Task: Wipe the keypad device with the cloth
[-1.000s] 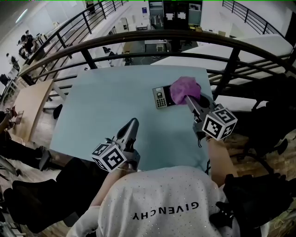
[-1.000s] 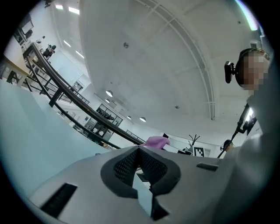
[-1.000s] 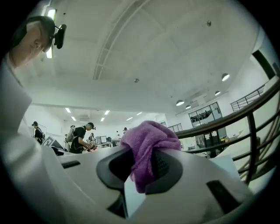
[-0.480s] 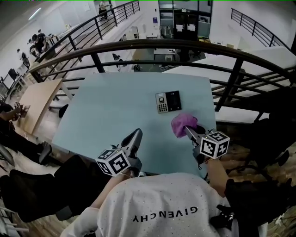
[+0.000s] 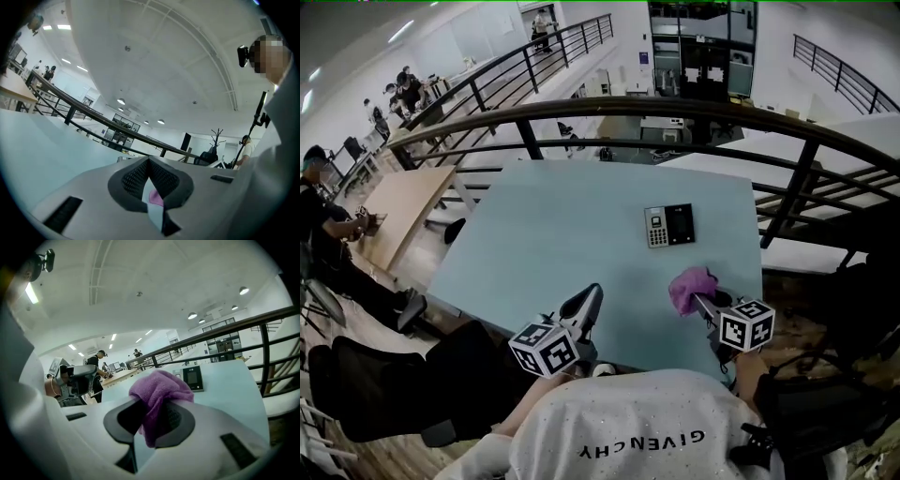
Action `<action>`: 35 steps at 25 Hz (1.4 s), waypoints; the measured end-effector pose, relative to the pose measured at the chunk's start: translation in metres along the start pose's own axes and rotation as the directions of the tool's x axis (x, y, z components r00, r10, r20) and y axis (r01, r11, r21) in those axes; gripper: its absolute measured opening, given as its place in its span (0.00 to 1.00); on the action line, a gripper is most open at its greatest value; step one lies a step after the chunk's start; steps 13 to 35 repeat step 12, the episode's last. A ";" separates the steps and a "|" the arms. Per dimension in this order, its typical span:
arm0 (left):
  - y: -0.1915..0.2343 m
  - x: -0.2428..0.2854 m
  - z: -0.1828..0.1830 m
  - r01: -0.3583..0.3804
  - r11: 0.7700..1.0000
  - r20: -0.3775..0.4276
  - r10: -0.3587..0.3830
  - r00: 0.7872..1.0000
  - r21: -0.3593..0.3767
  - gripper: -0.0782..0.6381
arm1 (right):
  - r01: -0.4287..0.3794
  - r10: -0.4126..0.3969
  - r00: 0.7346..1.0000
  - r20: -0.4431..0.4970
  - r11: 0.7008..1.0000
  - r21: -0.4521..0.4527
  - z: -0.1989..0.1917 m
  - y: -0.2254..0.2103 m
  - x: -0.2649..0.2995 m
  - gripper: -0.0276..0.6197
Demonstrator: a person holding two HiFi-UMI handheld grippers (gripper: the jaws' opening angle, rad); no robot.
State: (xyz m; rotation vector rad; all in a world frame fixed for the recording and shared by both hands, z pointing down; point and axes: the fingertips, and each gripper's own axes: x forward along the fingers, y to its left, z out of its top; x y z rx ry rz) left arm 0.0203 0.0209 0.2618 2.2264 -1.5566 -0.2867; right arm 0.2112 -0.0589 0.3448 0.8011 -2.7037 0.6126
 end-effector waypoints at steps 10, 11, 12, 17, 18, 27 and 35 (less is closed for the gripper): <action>-0.021 0.004 -0.004 -0.016 0.998 -0.014 0.016 1.000 -0.065 0.11 | 0.009 -0.008 0.998 -0.055 1.000 0.014 -0.005 -0.010 -0.022 0.12; -0.021 0.003 -0.006 -0.020 0.997 -0.016 0.018 1.000 -0.071 0.11 | 0.007 -0.006 0.998 -0.067 1.000 0.017 -0.009 -0.011 -0.022 0.12; -0.021 0.002 -0.010 -0.023 0.997 -0.018 0.022 1.000 -0.077 0.11 | 0.006 -0.004 0.997 -0.080 1.000 0.019 -0.014 -0.012 -0.021 0.12; -0.021 0.002 -0.010 -0.023 0.997 -0.018 0.022 1.000 -0.077 0.11 | 0.006 -0.004 0.997 -0.080 1.000 0.019 -0.014 -0.012 -0.021 0.12; -0.021 0.002 -0.010 -0.023 0.997 -0.018 0.022 1.000 -0.077 0.11 | 0.006 -0.004 0.997 -0.080 1.000 0.019 -0.014 -0.012 -0.021 0.12; -0.021 0.002 -0.010 -0.023 0.997 -0.018 0.022 1.000 -0.077 0.11 | 0.006 -0.004 0.997 -0.080 1.000 0.019 -0.014 -0.012 -0.021 0.12; -0.021 0.002 -0.010 -0.023 0.997 -0.018 0.022 1.000 -0.077 0.11 | 0.006 -0.004 0.997 -0.080 1.000 0.019 -0.014 -0.012 -0.021 0.12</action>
